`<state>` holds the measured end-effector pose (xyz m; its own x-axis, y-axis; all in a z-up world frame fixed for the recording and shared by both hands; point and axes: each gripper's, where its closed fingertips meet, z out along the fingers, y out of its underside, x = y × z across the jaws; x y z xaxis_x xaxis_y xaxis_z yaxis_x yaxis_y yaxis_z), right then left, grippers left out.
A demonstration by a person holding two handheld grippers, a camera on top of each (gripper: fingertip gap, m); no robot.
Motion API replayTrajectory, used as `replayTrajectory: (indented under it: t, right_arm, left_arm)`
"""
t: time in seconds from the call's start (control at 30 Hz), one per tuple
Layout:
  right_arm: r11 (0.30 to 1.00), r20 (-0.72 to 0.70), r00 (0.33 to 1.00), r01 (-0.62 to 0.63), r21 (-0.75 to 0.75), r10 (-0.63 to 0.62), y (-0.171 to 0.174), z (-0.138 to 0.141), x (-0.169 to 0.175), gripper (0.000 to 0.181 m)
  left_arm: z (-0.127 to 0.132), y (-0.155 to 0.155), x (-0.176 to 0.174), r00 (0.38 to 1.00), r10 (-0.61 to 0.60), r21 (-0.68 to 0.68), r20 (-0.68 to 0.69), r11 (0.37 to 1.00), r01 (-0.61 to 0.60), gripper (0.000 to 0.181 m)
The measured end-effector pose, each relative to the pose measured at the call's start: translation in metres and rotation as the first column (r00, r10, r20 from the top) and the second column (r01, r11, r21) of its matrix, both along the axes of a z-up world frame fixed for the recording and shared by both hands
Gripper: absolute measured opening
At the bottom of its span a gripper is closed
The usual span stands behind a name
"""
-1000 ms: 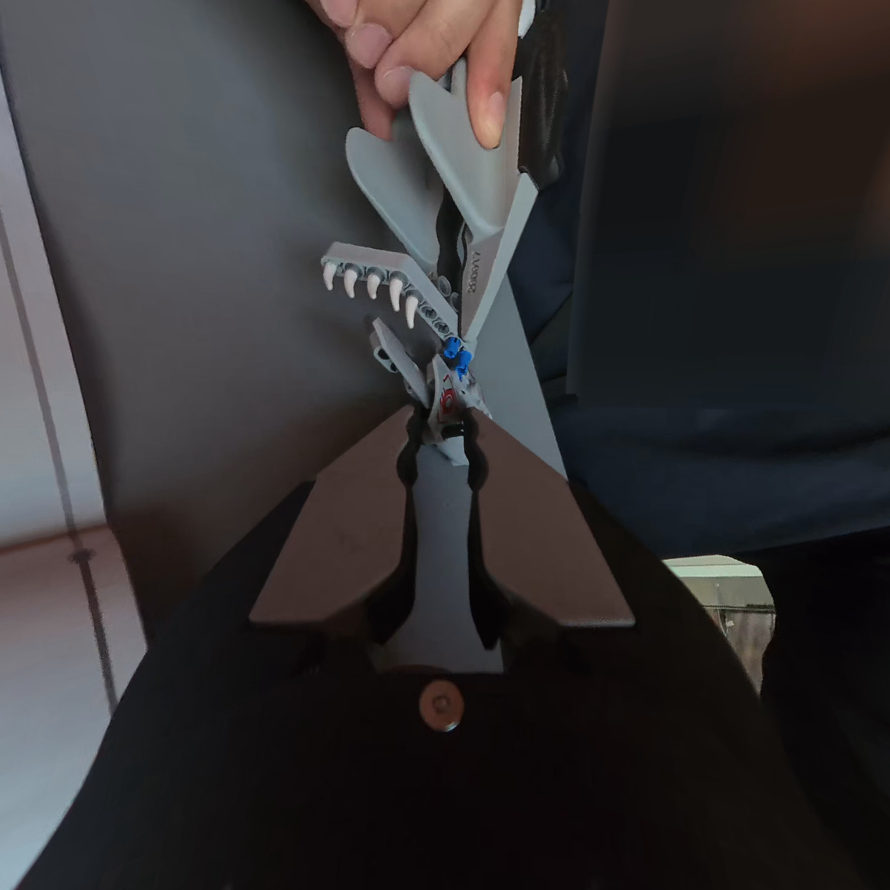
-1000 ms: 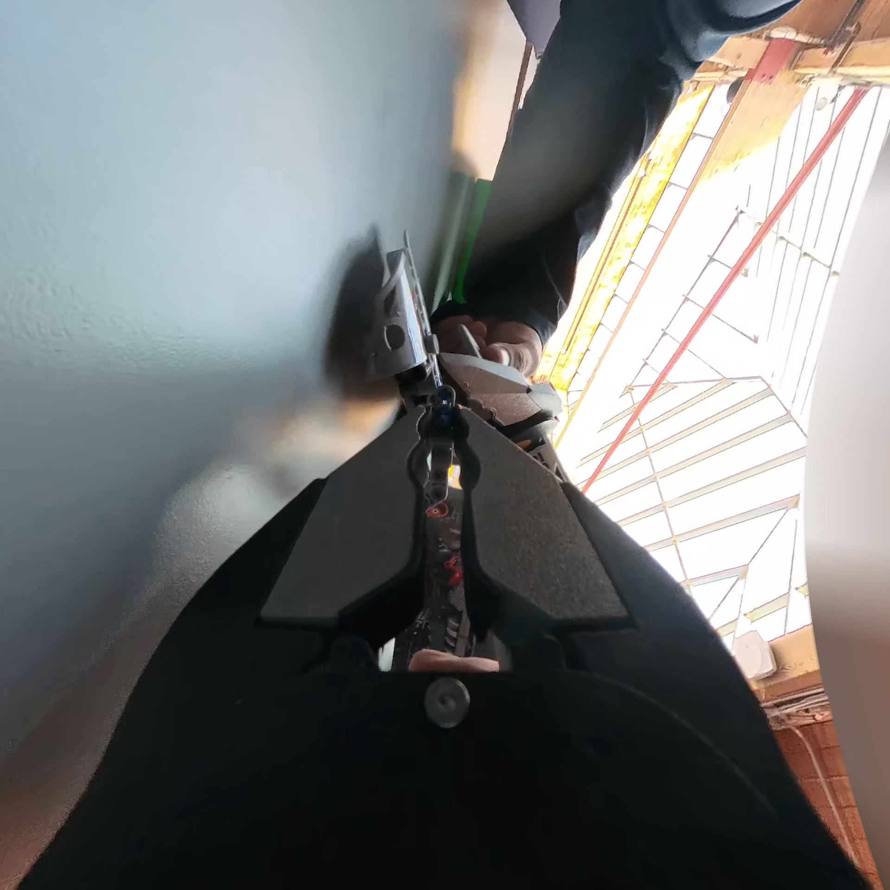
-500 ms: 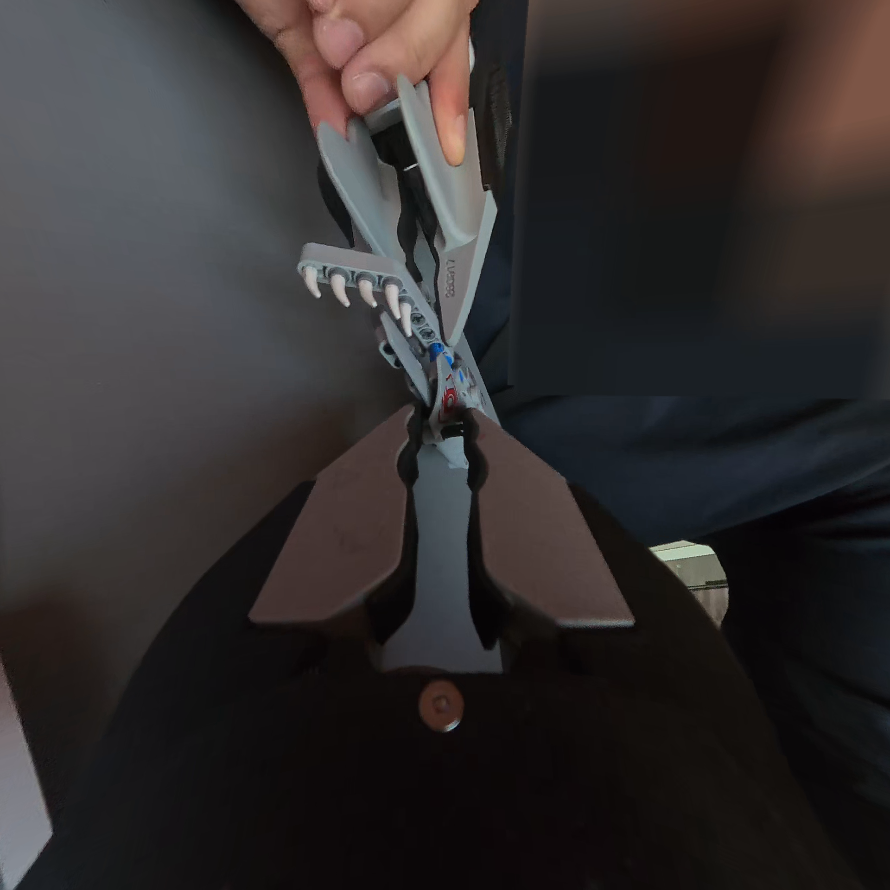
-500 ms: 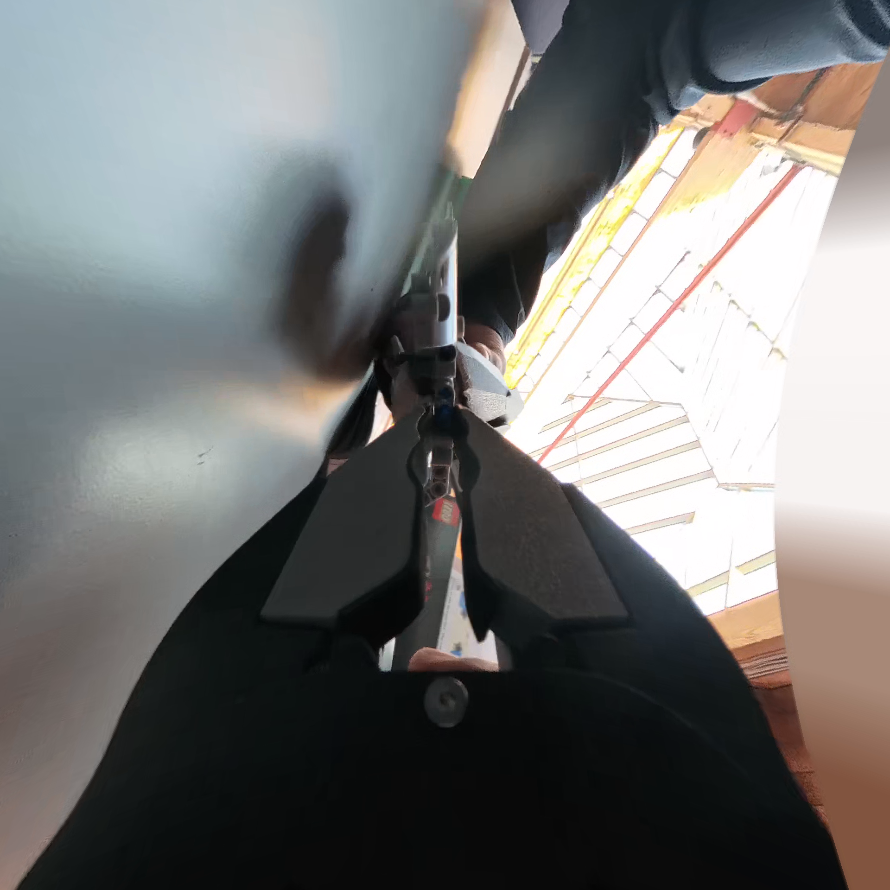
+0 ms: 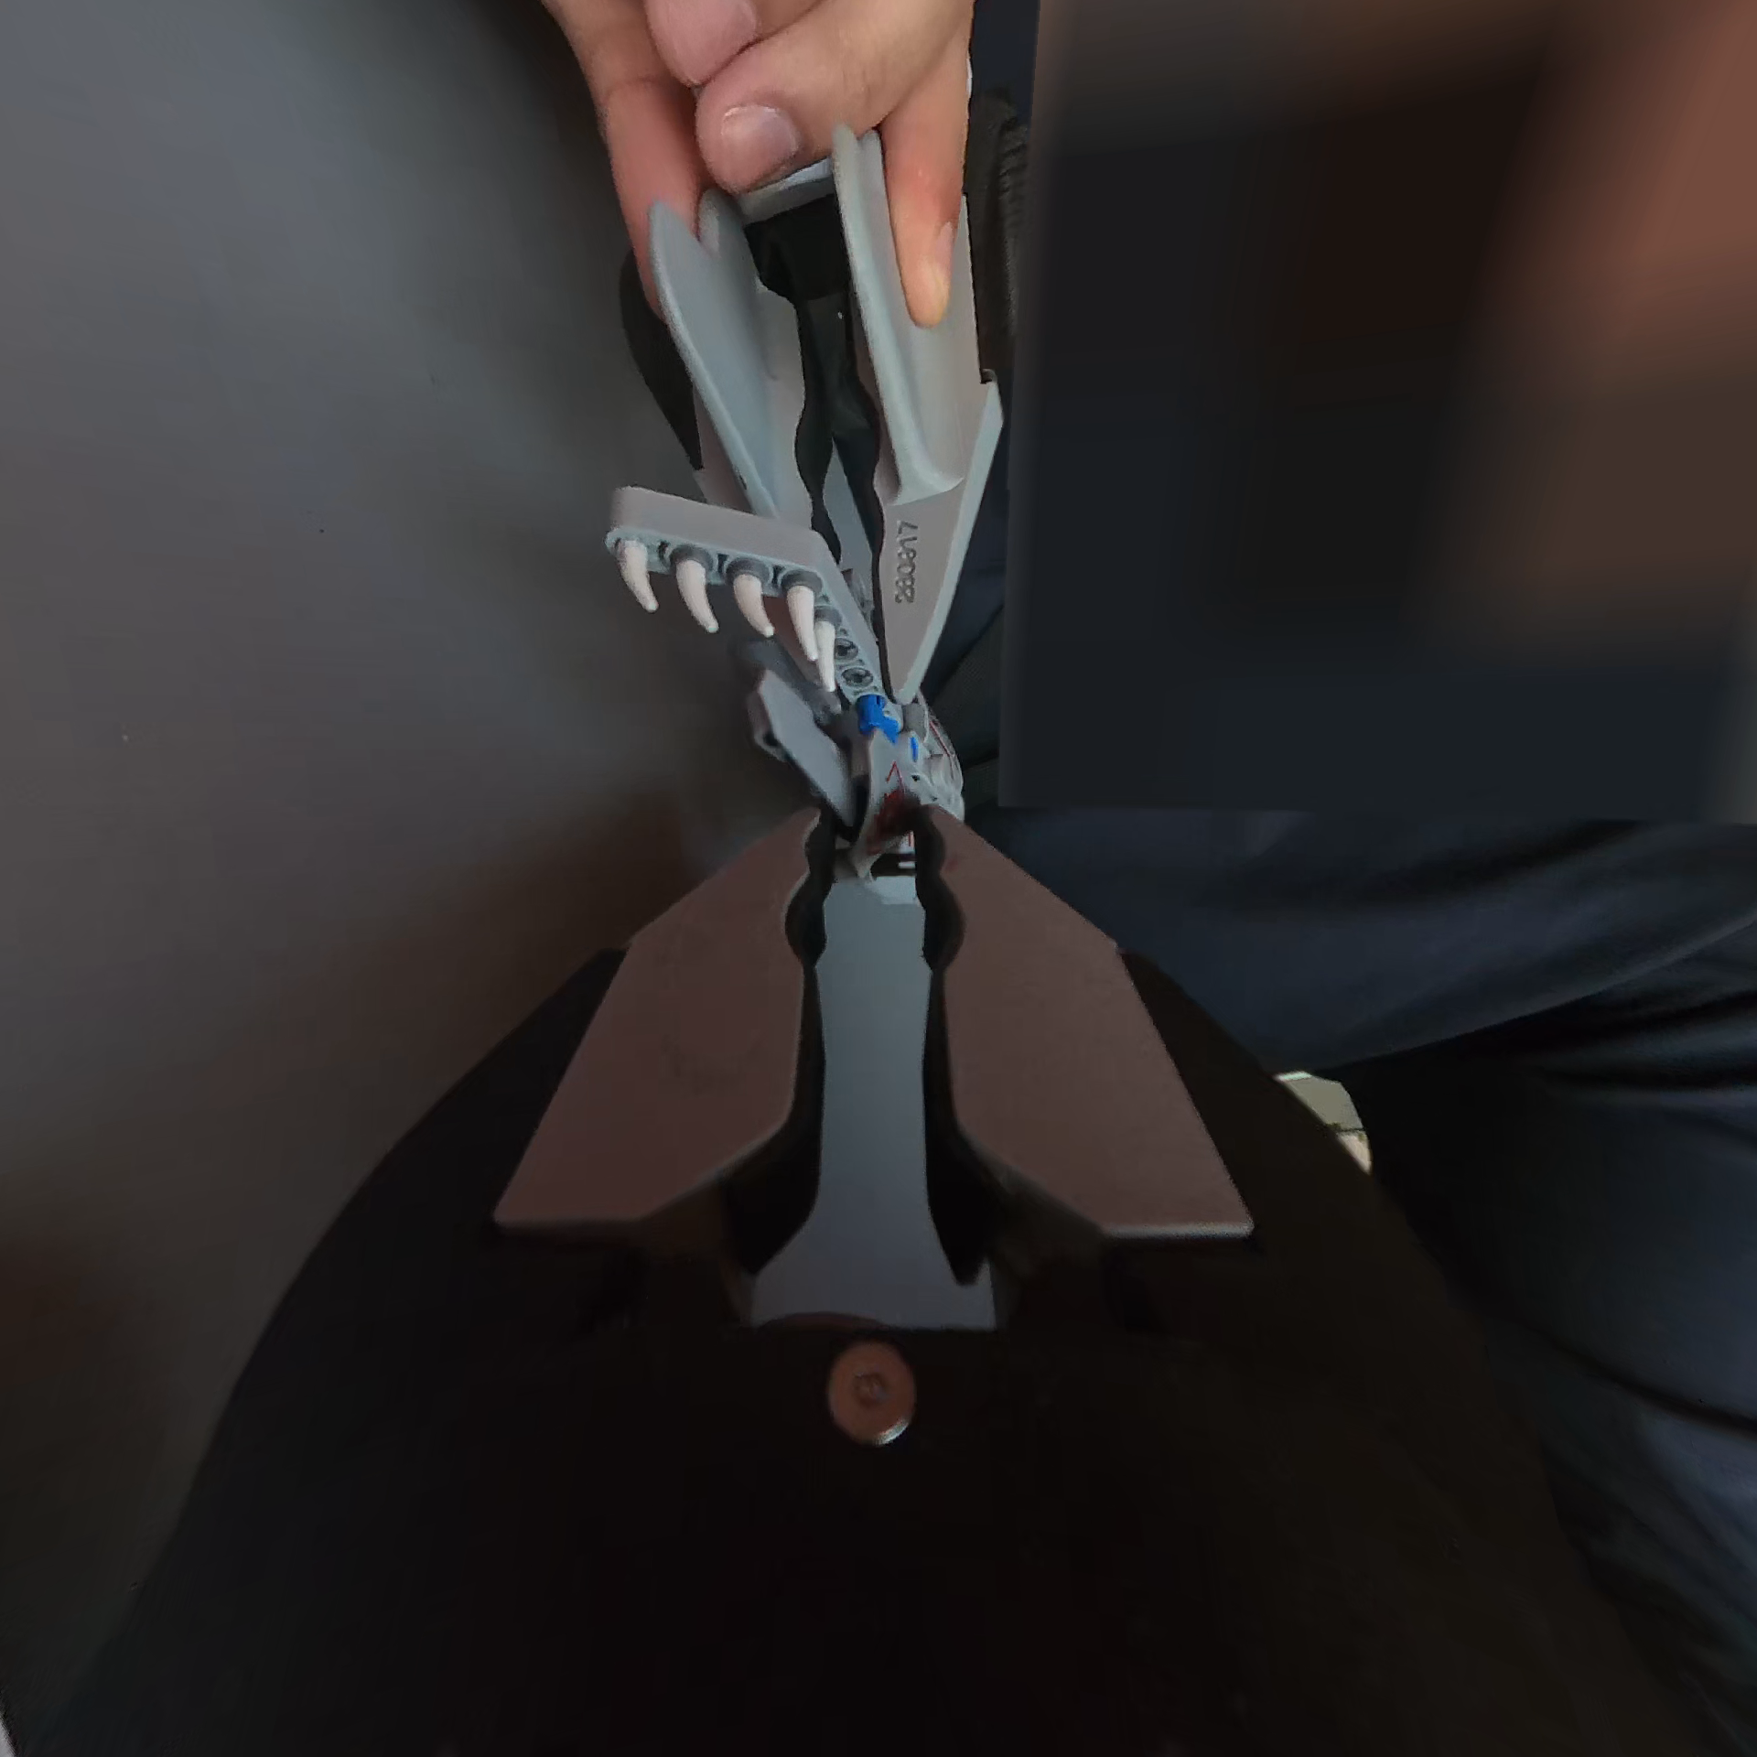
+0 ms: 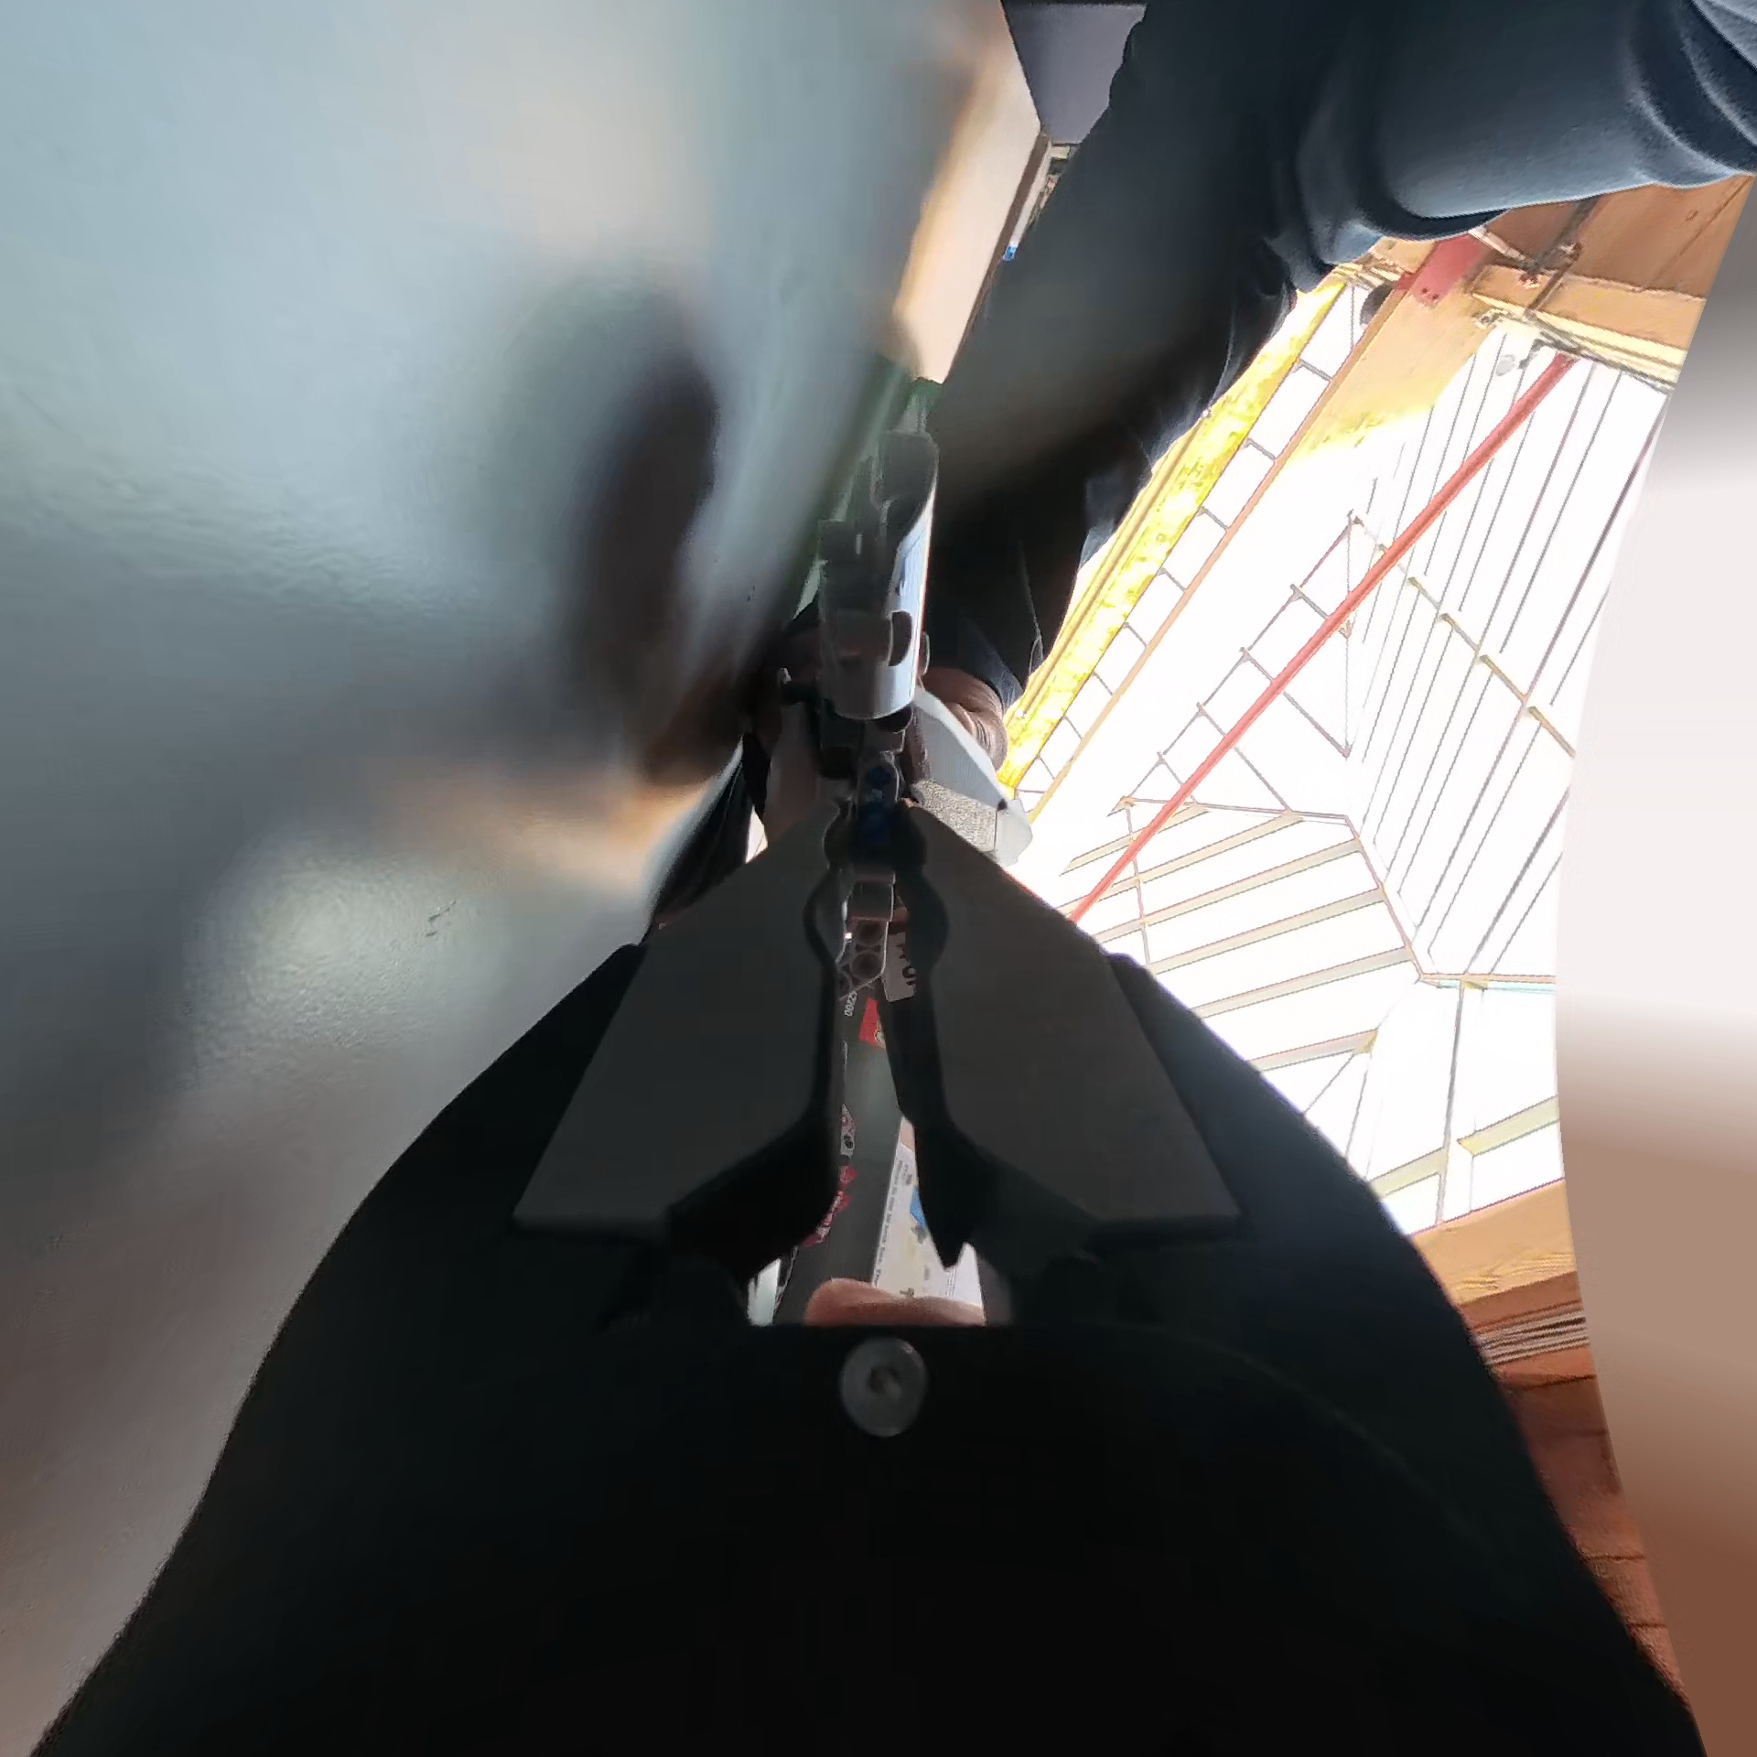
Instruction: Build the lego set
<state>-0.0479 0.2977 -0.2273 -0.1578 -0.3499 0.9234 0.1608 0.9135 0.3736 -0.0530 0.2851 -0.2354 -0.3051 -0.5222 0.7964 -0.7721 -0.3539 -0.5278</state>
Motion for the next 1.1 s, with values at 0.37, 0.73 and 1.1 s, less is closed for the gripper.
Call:
replayTrajectory:
  t: [0.37, 0.73, 1.1]
  right_arm:
    - [1.000, 0.032, 1.000, 0.001, 0.015, -0.002, 0.000, -0.007, 0.002, 0.002]
    - [0.996, 0.113, 0.992, 0.039, 0.079, -0.048, 0.002, -0.016, 0.001, 0.004]
    - [0.983, 0.027, 0.983, 0.181, 0.040, -0.182, 0.015, -0.008, -0.002, 0.002]
  left_arm:
    - [-0.003, 0.003, 0.009, 0.995, 0.065, -0.083, -0.074, 0.994, -0.071, 0.013]
    - [-0.013, 0.001, 0.010, 0.980, 0.037, -0.148, -0.194, 0.987, -0.067, 0.012]
    - [-0.008, 0.008, 0.012, 0.967, 0.187, -0.176, -0.174, 0.960, -0.217, 0.011]
